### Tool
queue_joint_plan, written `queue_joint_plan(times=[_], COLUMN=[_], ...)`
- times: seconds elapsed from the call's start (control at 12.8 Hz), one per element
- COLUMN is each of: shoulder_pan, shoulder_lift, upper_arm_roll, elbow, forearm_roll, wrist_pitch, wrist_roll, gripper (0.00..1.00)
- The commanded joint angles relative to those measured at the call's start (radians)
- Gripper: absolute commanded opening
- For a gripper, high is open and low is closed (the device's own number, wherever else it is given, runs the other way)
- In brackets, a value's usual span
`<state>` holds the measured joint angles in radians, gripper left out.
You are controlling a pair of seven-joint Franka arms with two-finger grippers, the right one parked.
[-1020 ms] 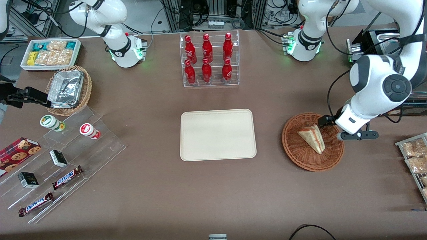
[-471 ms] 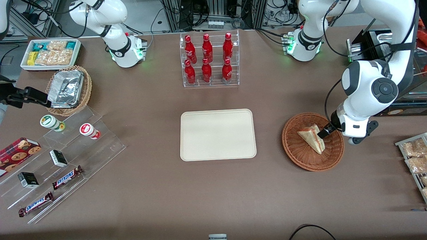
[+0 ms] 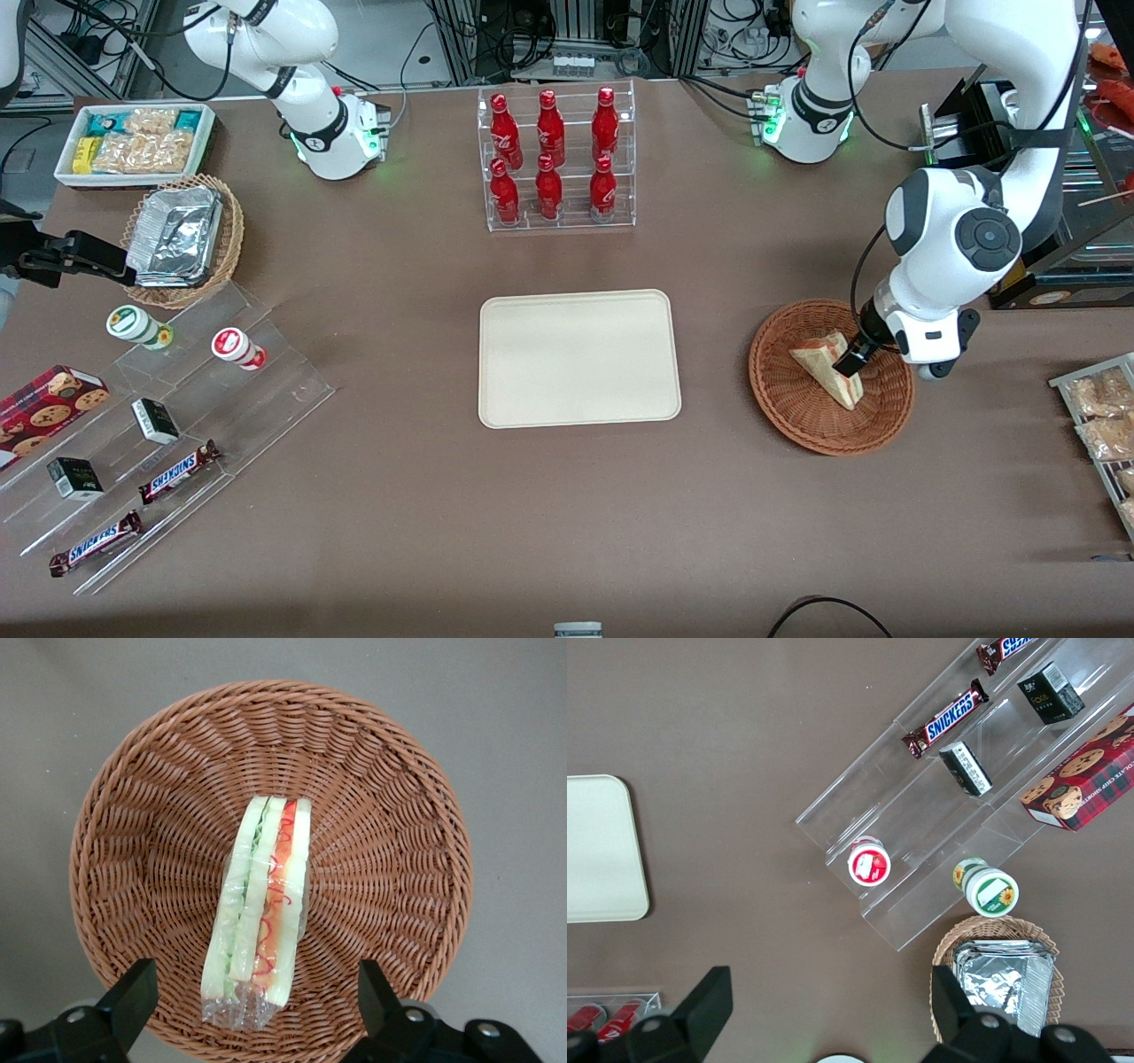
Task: Place sandwich from basket to tray
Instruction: 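Lower the left gripper and close it on the wrapped sandwich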
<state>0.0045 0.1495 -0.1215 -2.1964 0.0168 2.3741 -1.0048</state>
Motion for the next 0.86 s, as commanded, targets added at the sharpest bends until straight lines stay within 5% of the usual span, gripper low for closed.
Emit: queue_joint_plan(times=[0.0, 0.55, 0.63, 0.78], shoulder_pan=[-0.012, -0.026, -0.026, -0.026], shoulder_lift=[0.056, 0.156, 0.156, 0.150], upper_arm_roll=[0.002, 0.002, 0.002, 0.002], elbow=[-0.008, -0.017, -0.020, -0.026], forearm_roll=[0.014, 0.014, 0.014, 0.015], wrist_pitch=[0.068, 0.162, 0.162, 0.157], wrist_roll=[-0.064, -0.086, -0.083, -0.075], gripper=[1.00, 1.00, 0.92, 0.20])
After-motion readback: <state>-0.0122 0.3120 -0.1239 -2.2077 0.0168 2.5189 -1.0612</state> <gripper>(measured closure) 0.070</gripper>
